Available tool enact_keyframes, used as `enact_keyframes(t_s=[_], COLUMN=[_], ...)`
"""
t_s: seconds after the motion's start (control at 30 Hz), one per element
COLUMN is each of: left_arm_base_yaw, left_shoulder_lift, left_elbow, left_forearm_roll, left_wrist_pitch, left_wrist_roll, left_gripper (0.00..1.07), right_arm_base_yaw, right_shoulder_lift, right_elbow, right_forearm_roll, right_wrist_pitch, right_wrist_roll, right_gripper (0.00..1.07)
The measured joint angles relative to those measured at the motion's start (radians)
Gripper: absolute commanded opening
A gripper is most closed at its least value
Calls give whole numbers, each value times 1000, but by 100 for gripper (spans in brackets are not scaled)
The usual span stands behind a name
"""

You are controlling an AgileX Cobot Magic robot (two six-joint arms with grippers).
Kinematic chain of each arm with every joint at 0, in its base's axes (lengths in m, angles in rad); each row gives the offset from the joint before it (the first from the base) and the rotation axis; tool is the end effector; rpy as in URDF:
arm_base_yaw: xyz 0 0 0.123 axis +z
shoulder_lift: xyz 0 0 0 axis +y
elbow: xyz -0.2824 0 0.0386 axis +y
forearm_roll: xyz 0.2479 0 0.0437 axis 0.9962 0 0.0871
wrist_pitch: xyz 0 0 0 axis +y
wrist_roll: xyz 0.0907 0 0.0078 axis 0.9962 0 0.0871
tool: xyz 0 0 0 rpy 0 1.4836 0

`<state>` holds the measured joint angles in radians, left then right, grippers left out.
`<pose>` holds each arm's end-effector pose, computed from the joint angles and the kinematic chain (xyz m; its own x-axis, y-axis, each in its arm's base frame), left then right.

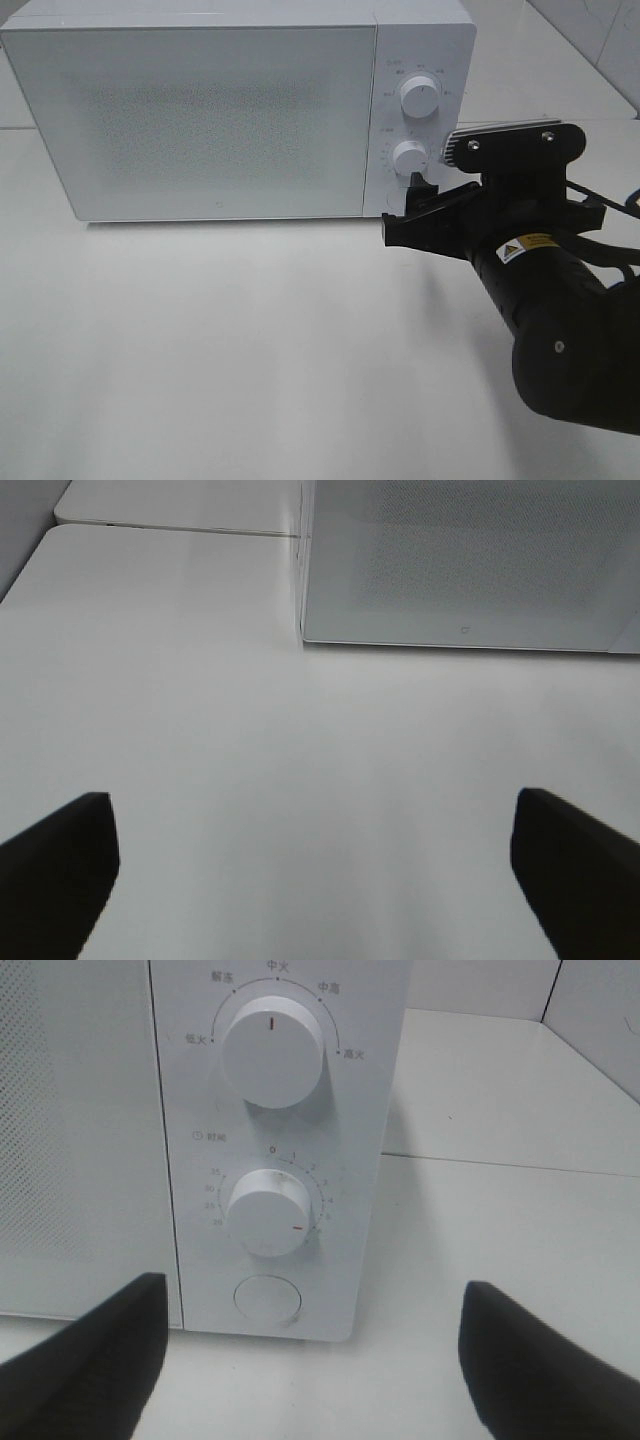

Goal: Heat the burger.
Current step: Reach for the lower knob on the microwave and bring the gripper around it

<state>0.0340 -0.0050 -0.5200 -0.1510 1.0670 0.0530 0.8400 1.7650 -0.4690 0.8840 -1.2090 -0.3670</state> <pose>-0.0084 -0.0123 0.2829 -0.4363 -0.0350 -0.8991 0.0760 0.9942 -0.0756 0.2250 0.1524 0.1548 -0.1184 -0.0902 -0.9889 -0.0342 0.9956 -0.0867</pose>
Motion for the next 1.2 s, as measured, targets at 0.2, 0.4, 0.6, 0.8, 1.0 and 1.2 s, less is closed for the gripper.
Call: enact_keyframes(t_s=[0.2,0.4,0.6,0.8,1.0,1.2], left_arm_base_yaw=[0,0,0,0,0,0], left_shoulder_lift=[0,0,0,0,0,0], left_elbow=[0,0,0,0,0,0], left_forearm_roll=[0,0,0,0,0,0], left_wrist_pitch=[0,0,0,0,0,0], left_wrist_roll=[0,0,0,0,0,0], left_gripper=[100,100,100,100,100,100], right_arm_base_yaw=[0,-2,-32,-47,-56,-86], right_shoulder_lift=[52,98,152,187,226,227], right_elbow=[-90,-149,-196,-241,-284,-294], right_forearm_roll=[4,3,0,-2,-20,-41], right_wrist_pitch=[0,-1,-1,-2,-1,-1], right_wrist_roll=[-1,-12,-28,-28,-29,-28], right_gripper=[76,76,76,76,76,76])
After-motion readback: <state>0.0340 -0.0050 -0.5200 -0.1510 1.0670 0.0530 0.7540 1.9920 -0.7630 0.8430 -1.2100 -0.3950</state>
